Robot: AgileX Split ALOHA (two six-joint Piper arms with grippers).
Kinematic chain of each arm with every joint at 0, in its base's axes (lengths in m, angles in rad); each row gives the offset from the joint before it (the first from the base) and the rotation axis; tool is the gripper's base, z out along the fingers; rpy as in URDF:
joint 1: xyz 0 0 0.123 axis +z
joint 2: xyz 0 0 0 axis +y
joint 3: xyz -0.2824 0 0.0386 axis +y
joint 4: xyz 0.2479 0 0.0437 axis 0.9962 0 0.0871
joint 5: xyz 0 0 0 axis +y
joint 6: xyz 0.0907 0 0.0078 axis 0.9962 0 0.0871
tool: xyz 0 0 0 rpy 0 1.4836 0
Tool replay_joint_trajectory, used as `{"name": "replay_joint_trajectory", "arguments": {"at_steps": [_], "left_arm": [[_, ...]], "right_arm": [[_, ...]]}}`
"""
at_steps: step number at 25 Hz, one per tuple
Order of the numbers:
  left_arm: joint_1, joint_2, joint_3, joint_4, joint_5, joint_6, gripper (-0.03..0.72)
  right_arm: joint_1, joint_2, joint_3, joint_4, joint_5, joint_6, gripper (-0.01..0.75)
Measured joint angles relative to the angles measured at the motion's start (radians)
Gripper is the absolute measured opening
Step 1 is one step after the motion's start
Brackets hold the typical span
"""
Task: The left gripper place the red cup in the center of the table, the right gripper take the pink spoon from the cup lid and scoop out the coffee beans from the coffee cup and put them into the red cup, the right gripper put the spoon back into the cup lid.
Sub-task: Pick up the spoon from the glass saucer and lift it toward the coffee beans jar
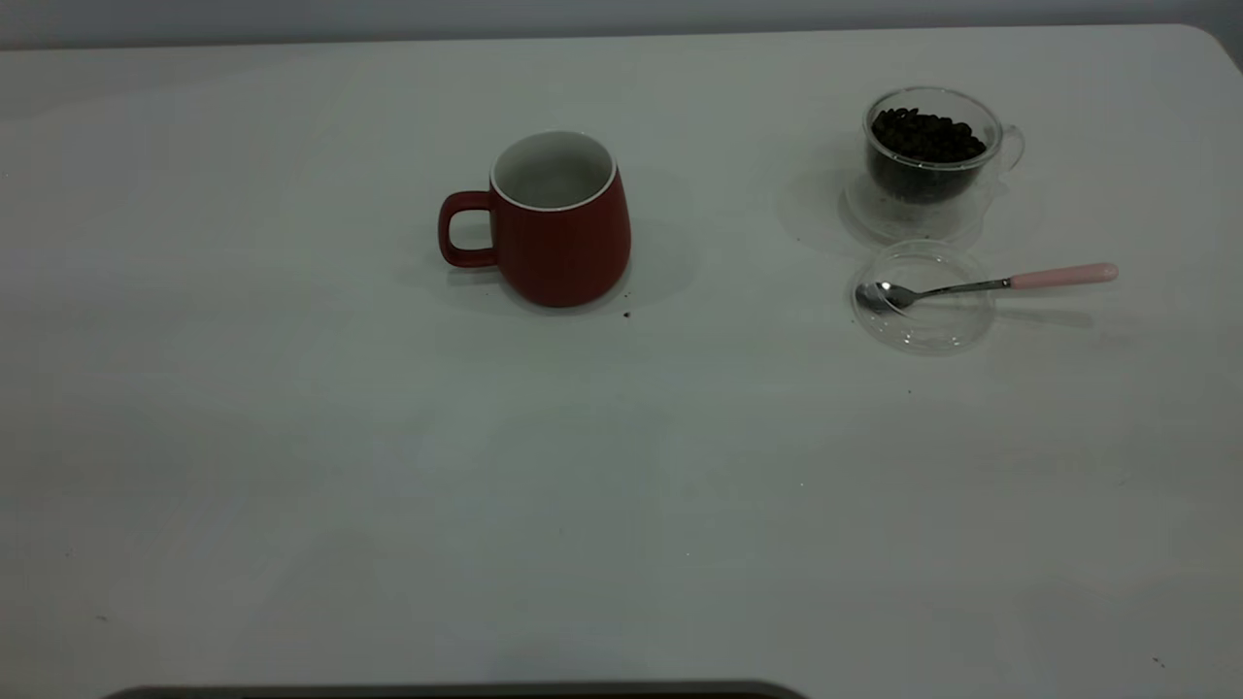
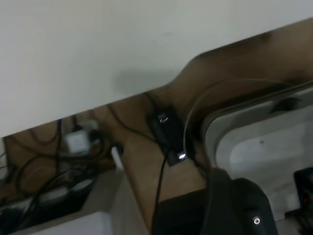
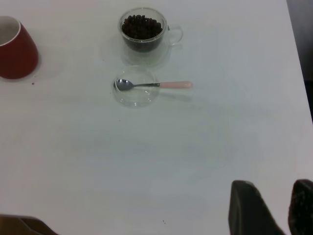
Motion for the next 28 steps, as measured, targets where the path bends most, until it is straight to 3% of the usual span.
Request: {"name": "replay_joint_trajectory", "arguments": {"at_steps": [14, 23, 28], "left_arm": [[0.010, -0.425, 0.023, -0.012, -0.012, 0.043, 0.505], [0.256, -0.645, 0.023, -0.012, -0.001, 0.044, 0.505], [0.283, -0.664, 0.023, -0.012, 0.005, 0.044, 0.505]], "right_arm": [[0.000, 0.000, 0.000, 0.000, 0.000, 0.000, 0.239], [0.000, 0.000, 0.000, 0.000, 0.000, 0.000, 0.239], [0.000, 0.000, 0.000, 0.000, 0.000, 0.000, 0.239]]}}
